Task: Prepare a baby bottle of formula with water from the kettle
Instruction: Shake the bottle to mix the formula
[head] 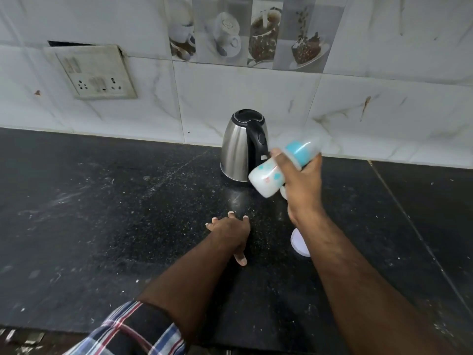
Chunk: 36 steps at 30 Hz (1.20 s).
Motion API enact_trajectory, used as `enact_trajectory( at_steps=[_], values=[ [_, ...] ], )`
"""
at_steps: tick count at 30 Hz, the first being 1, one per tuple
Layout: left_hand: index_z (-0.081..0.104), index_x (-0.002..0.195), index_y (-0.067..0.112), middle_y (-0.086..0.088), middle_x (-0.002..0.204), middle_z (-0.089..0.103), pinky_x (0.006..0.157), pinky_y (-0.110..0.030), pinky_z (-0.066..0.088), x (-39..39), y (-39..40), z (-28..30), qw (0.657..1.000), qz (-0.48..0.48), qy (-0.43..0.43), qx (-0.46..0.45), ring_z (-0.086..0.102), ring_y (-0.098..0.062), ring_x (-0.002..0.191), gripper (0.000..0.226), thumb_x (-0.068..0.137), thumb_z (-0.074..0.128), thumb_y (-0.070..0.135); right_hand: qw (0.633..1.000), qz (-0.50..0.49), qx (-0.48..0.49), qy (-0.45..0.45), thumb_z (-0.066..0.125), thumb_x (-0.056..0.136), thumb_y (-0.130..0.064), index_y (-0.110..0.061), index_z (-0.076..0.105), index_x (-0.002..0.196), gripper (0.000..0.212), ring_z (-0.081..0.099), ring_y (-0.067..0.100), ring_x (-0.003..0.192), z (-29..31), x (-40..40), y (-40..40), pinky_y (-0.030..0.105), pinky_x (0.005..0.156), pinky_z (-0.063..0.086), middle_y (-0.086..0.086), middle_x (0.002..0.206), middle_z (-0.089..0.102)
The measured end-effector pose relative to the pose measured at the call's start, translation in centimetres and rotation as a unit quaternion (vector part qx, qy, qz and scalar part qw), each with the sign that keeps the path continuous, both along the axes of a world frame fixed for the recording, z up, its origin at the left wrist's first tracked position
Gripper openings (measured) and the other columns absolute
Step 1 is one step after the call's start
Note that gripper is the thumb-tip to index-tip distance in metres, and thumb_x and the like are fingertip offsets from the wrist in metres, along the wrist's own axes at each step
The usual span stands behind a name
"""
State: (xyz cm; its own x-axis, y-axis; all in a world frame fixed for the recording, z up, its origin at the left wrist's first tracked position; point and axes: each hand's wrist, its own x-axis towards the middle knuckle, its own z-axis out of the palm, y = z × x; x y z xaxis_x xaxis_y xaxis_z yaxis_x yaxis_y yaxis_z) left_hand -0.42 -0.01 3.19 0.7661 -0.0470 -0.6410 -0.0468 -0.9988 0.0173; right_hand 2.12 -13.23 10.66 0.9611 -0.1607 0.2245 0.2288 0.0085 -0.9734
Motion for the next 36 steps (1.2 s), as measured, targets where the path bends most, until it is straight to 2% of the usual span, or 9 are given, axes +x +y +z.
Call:
enact_trajectory(
  at_steps=[4, 8, 13, 17, 21, 25, 29, 33, 36],
  values=[
    [0.000, 0.166, 0.022, -0.020, 0.173, 0.002, 0.117, -0.075, 0.025, 0.0, 0.1, -0.2, 1.000, 0.005, 0.000, 0.000, 0.014, -0.059, 0.152, 0.133, 0.073, 0.093, 0.039, 0.973, 0.106, -0.200, 0.054, 0.091, 0.047, -0.062, -0.036, 0.052, 0.122, 0.088, 0.073, 0.008, 0.091, -1.7, -1.7, 0.8, 0.036, 0.076, 0.063, -0.010, 0.103, 0.072],
    [-0.007, 0.166, 0.024, -0.020, 0.173, -0.006, 0.115, -0.077, 0.026, 0.0, 0.0, 0.0, 1.000, -0.004, 0.001, 0.000, 0.015, -0.060, 0.151, 0.137, 0.073, 0.093, 0.039, 1.000, -0.009, 0.015, -0.017, 0.097, 0.056, -0.051, -0.035, 0.056, 0.108, 0.068, 0.075, 0.032, 0.096, 0.7, 0.5, -0.1, 0.051, 0.079, 0.064, 0.000, 0.101, 0.073],
    [-0.002, 0.167, 0.022, -0.017, 0.174, -0.003, 0.117, -0.075, 0.025, 0.0, 0.1, -0.2, 1.000, 0.006, 0.002, -0.002, 0.014, -0.058, 0.152, 0.134, 0.073, 0.093, 0.036, 0.965, 0.101, -0.237, 0.050, 0.092, 0.049, -0.060, -0.037, 0.055, 0.117, 0.081, 0.073, 0.007, 0.092, -1.8, -1.8, 0.1, 0.032, 0.075, 0.062, -0.013, 0.102, 0.073],
    [-0.005, 0.166, 0.024, -0.020, 0.173, -0.003, 0.116, -0.076, 0.026, 0.0, 0.1, 0.0, 1.000, -0.005, 0.002, -0.001, 0.015, -0.058, 0.152, 0.135, 0.074, 0.093, 0.038, 0.996, 0.008, -0.094, -0.008, 0.089, 0.054, -0.054, -0.031, 0.056, 0.109, 0.069, 0.072, 0.004, 0.081, -0.7, -1.0, -0.2, 0.029, 0.073, 0.059, -0.011, 0.094, 0.072],
    [0.002, 0.167, 0.023, -0.017, 0.173, 0.007, 0.120, -0.071, 0.024, -0.1, 0.3, -0.3, 1.000, 0.013, 0.004, -0.003, 0.014, -0.054, 0.154, 0.131, 0.074, 0.092, 0.039, 0.957, 0.119, -0.253, 0.080, 0.088, 0.047, -0.066, -0.034, 0.053, 0.120, 0.086, 0.072, 0.005, 0.089, -1.1, -2.6, 0.3, 0.034, 0.078, 0.062, -0.011, 0.104, 0.072],
    [-0.008, 0.166, 0.024, -0.020, 0.173, -0.006, 0.116, -0.076, 0.025, 0.0, 0.0, 0.1, 1.000, -0.005, 0.007, -0.005, 0.013, -0.060, 0.152, 0.136, 0.074, 0.092, 0.038, 1.000, 0.008, -0.012, 0.006, 0.091, 0.055, -0.050, -0.025, 0.056, 0.113, 0.072, 0.073, 0.012, 0.088, 1.0, -0.5, -0.1, 0.035, 0.075, 0.063, -0.009, 0.095, 0.073],
    [-0.001, 0.167, 0.023, -0.020, 0.172, 0.008, 0.118, -0.075, 0.024, 0.0, 0.2, -0.3, 1.000, 0.006, 0.004, -0.007, 0.014, -0.057, 0.153, 0.132, 0.074, 0.093, 0.038, 0.972, 0.107, -0.190, 0.089, 0.090, 0.047, -0.059, -0.034, 0.054, 0.113, 0.079, 0.074, 0.012, 0.092, -0.5, -2.1, 0.6, 0.036, 0.078, 0.063, -0.007, 0.104, 0.073],
    [-0.008, 0.166, 0.025, -0.020, 0.173, -0.007, 0.116, -0.077, 0.024, 0.0, 0.0, 0.0, 1.000, -0.001, 0.004, -0.007, 0.013, -0.060, 0.152, 0.137, 0.074, 0.093, 0.038, 0.999, -0.012, 0.038, 0.005, 0.091, 0.054, -0.054, -0.026, 0.057, 0.111, 0.071, 0.073, 0.010, 0.085, 1.8, 0.3, -0.2, 0.032, 0.074, 0.060, -0.010, 0.096, 0.074],
    [-0.005, 0.166, 0.023, -0.019, 0.173, -0.001, 0.117, -0.075, 0.025, -0.1, 0.0, 0.0, 1.000, 0.002, 0.005, -0.001, 0.015, -0.058, 0.152, 0.136, 0.073, 0.093, 0.039, 0.993, 0.067, -0.074, 0.062, 0.091, 0.051, -0.055, -0.030, 0.054, 0.117, 0.080, 0.075, 0.013, 0.092, 0.5, -1.0, 0.0, 0.040, 0.080, 0.064, -0.004, 0.106, 0.075]
  ],
)
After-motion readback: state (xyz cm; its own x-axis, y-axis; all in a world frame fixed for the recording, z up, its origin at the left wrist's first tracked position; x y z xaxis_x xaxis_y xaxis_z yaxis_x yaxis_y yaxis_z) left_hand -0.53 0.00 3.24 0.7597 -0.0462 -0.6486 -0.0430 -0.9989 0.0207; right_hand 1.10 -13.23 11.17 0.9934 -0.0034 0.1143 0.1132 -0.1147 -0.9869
